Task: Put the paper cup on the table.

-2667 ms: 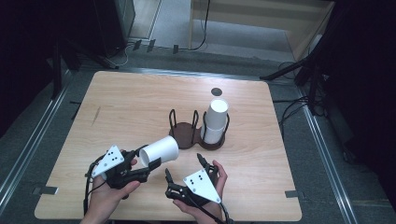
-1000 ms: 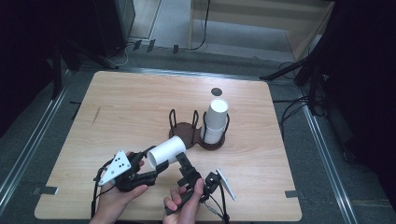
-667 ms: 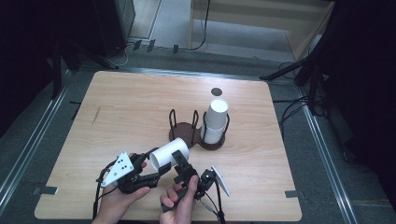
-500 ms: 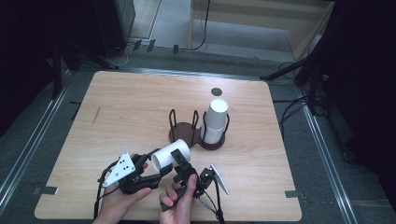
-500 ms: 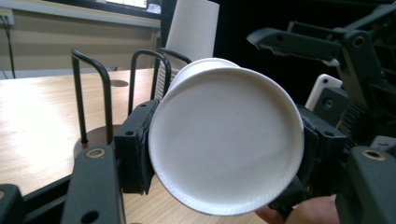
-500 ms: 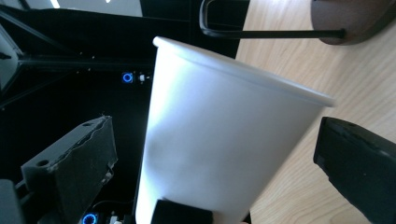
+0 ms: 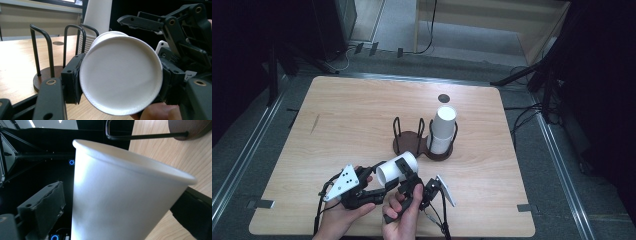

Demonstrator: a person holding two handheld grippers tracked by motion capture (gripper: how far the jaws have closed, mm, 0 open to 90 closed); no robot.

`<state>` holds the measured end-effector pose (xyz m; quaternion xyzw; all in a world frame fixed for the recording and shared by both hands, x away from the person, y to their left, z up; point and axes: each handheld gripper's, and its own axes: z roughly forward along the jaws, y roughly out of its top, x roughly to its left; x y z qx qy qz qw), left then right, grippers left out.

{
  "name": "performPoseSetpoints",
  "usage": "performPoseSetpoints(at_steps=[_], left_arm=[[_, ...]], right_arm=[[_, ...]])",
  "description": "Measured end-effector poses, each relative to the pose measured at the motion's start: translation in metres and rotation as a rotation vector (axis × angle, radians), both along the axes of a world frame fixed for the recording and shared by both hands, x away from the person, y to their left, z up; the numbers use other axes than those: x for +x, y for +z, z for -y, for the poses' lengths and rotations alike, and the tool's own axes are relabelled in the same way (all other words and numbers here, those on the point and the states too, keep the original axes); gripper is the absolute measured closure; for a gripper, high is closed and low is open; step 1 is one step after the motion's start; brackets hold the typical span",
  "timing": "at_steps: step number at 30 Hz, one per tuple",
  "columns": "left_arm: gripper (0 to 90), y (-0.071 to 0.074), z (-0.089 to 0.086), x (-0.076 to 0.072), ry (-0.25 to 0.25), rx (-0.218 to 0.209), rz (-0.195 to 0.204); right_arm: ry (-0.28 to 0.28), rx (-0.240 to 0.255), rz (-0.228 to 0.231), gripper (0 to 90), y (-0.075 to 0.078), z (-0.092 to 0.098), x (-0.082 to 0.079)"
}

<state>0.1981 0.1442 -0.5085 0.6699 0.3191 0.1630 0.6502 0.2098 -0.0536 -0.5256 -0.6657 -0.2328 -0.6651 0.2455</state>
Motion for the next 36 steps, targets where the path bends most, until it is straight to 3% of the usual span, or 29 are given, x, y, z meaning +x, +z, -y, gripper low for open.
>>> performPoseSetpoints(at_steps=[4, 10, 12, 17, 19, 21, 24, 27, 32, 36], left_arm=[[34.1, 0.0, 0.0, 0.0, -0.002, -0.001, -0.001], [33.9, 0.0, 0.0, 0.0, 0.0, 0.004, 0.001], [33.2, 0.0, 0.001, 0.0, -0.001, 0.011, 0.003], [31.8, 0.002, -0.001, -0.003, -0.004, -0.017, -0.016], [32.1, 0.003, -0.003, -0.005, -0.001, -0.036, -0.019], [32.1, 0.003, -0.003, -0.005, 0.004, -0.028, -0.015], [17.9, 0.004, -0.002, -0.008, 0.015, -0.011, -0.013], [10.1, 0.006, -0.003, -0.009, 0.002, -0.021, -0.019], [9.3, 0.007, -0.008, -0.01, 0.04, 0.001, -0.029], [9.2, 0.006, -0.017, -0.009, 0.106, 0.008, -0.04]], right_arm=[[-0.016, 0.004, 0.0, 7.2, -0.001, 0.001, 0.001], [-0.037, 0.032, -0.006, 18.6, -0.005, 0.005, 0.002], [-0.042, 0.061, 0.004, 21.2, -0.007, 0.005, 0.002], [-0.059, 0.049, 0.05, 26.2, -0.007, 0.006, 0.0], [-0.07, 0.031, 0.069, 27.3, -0.005, 0.007, -0.001], [-0.087, 0.01, 0.086, 28.0, -0.003, 0.009, -0.001], [-0.125, -0.032, 0.106, 28.6, -0.002, 0.016, 0.0], [-0.147, -0.046, 0.119, 29.0, -0.001, 0.021, 0.001], [-0.192, -0.133, 0.16, 29.2, 0.003, 0.029, -0.001], [-0.221, -0.201, 0.187, 29.2, 0.007, 0.035, -0.002]])
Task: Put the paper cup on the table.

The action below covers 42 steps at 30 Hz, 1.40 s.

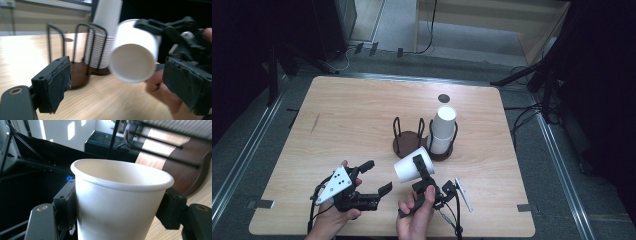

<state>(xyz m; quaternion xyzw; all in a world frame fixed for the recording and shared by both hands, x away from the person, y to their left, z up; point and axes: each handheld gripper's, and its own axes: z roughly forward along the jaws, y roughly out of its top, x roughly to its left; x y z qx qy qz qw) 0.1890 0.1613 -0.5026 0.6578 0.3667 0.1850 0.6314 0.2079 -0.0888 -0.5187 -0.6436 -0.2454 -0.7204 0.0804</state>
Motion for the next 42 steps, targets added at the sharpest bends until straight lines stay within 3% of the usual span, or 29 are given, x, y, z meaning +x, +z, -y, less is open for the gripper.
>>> performPoseSetpoints(at_steps=[3, 5, 9, 21, 30, 35, 42], left_arm=[[7.3, 0.001, -0.008, 0.002, 0.013, -0.022, -0.02], [0.0, 0.001, -0.014, 0.003, 0.004, -0.035, -0.02], [0.0, -0.002, -0.026, 0.006, 0.035, -0.043, -0.036], [0.0, -0.016, -0.063, 0.014, 0.146, -0.018, -0.064], [0.0, -0.022, -0.087, 0.017, 0.201, -0.021, -0.076], [0.0, -0.027, -0.102, 0.019, 0.242, -0.007, -0.092], [0.0, -0.031, -0.117, 0.02, 0.275, 0.058, -0.132]], right_arm=[[-0.023, -0.05, 0.015, 29.4, 0.003, 0.006, 0.0], [-0.04, -0.084, 0.03, 29.4, 0.005, 0.009, -0.001], [-0.08, -0.176, 0.06, 29.5, 0.01, 0.013, -0.004], [-0.171, -0.391, 0.125, 29.4, 0.02, 0.03, -0.007], [-0.205, -0.51, 0.158, 29.3, 0.023, 0.042, -0.009], [-0.221, -0.57, 0.163, 29.3, 0.024, 0.049, -0.01], [-0.243, -0.64, 0.162, 29.2, 0.022, 0.059, -0.01]])
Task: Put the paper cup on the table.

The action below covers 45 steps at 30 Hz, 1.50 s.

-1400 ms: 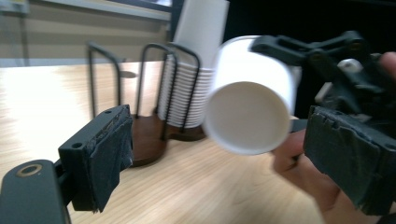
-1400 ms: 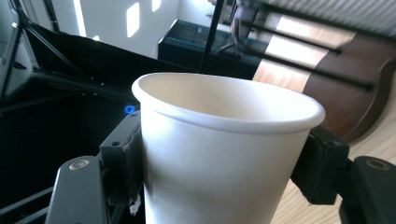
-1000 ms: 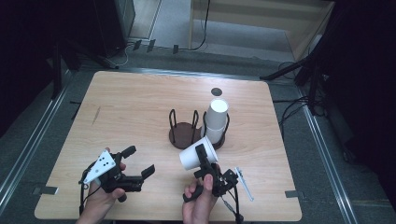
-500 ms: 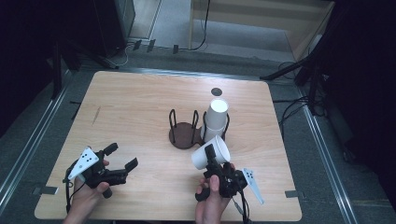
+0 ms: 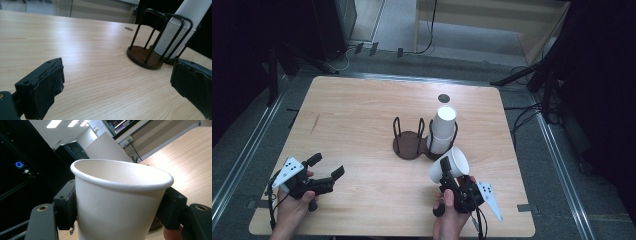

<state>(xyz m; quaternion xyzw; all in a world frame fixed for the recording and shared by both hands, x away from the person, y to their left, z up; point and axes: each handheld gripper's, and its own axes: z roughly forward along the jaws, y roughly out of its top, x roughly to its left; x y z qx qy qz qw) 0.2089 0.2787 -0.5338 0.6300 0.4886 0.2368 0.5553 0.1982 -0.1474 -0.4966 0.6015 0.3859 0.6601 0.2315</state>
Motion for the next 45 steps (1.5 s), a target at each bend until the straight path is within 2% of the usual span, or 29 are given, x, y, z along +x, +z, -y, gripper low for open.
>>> performPoseSetpoints(at_steps=[3, 4, 5, 6, 8, 10, 13, 16, 19, 24, 30, 33, 39, 45], left_arm=[[0.0, -0.001, -0.005, 0.0, 0.022, 0.06, -0.021], [2.7, -0.002, -0.006, 0.0, 0.044, 0.089, -0.031], [9.4, -0.002, -0.008, -0.001, 0.089, 0.125, -0.045], [15.1, -0.002, -0.009, 0.0, 0.106, 0.142, -0.051], [13.1, -0.004, -0.012, 0.001, 0.108, 0.149, -0.06], [9.7, -0.005, -0.013, 0.002, 0.102, 0.178, -0.075], [9.7, -0.007, -0.017, 0.003, 0.104, 0.166, -0.101], [9.6, -0.008, -0.021, 0.003, 0.108, 0.153, -0.119], [1.2, -0.01, -0.022, 0.003, 0.088, 0.145, -0.134], [0.9, -0.012, -0.021, 0.003, 0.087, 0.154, -0.144], [0.9, -0.014, -0.02, 0.002, 0.075, 0.148, -0.133], [0.9, -0.015, -0.022, 0.001, 0.07, 0.127, -0.127], [0.9, -0.015, -0.026, -0.001, 0.049, 0.085, -0.117], [0.9, -0.015, -0.025, -0.001, 0.032, 0.085, -0.103]], right_arm=[[-0.019, -0.037, -0.008, 29.2, -0.001, 0.005, 0.0], [-0.024, -0.052, -0.006, 29.2, -0.001, 0.007, 0.0], [-0.034, -0.07, -0.005, 29.2, -0.001, 0.009, 0.0], [-0.042, -0.09, -0.008, 29.1, -0.001, 0.011, 0.0], [-0.052, -0.107, -0.002, 29.0, -0.001, 0.016, 0.001], [-0.068, -0.129, 0.0, 28.9, -0.002, 0.021, 0.002], [-0.092, -0.174, -0.001, 28.9, -0.003, 0.027, 0.005], [-0.106, -0.198, -0.01, 28.9, -0.003, 0.034, 0.008], [-0.116, -0.232, -0.005, 28.9, -0.004, 0.041, 0.012], [-0.134, -0.283, -0.006, 28.9, -0.006, 0.048, 0.019], [-0.151, -0.35, -0.006, 28.9, -0.005, 0.054, 0.029], [-0.162, -0.368, 0.007, 28.5, -0.004, 0.057, 0.035], [-0.165, -0.433, -0.002, 28.2, -0.004, 0.061, 0.05], [-0.168, -0.467, 0.005, 27.9, -0.004, 0.063, 0.067]])
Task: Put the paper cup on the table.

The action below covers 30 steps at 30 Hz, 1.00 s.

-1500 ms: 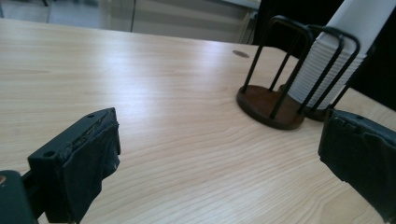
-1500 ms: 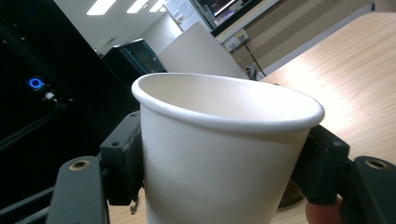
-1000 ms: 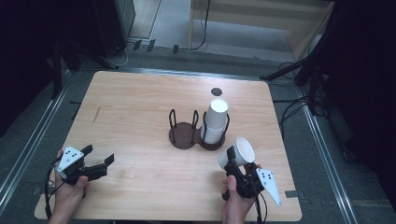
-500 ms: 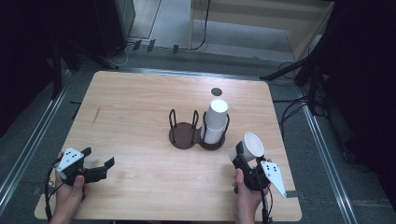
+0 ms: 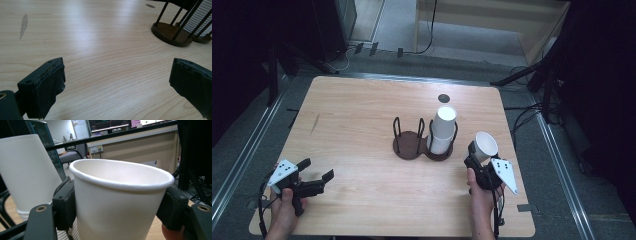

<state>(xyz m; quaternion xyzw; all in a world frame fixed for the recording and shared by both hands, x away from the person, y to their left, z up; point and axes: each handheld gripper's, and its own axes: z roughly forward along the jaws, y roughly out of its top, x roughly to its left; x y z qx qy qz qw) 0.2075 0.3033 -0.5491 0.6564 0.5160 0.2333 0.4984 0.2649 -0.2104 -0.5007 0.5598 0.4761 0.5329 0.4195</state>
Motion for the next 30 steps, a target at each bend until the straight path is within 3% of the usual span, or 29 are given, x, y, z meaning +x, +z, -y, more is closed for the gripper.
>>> performPoseSetpoints(at_steps=[9, 16, 25, 30], left_arm=[[0.9, 0.0, -0.004, 0.0, -0.008, -0.036, 0.002], [0.9, 0.0, -0.006, -0.001, -0.016, -0.057, 0.006], [0.9, -0.001, -0.007, -0.001, -0.021, -0.07, 0.008], [0.9, -0.001, -0.007, 0.0, -0.021, -0.074, 0.006]], right_arm=[[0.007, -0.025, -0.02, 27.9, -0.002, 0.004, 0.026], [0.02, -0.103, -0.022, 27.6, -0.008, -0.001, 0.046], [0.014, -0.1, -0.046, 27.5, -0.018, 0.002, 0.067], [0.017, -0.142, -0.069, 27.5, -0.024, 0.002, 0.079]])
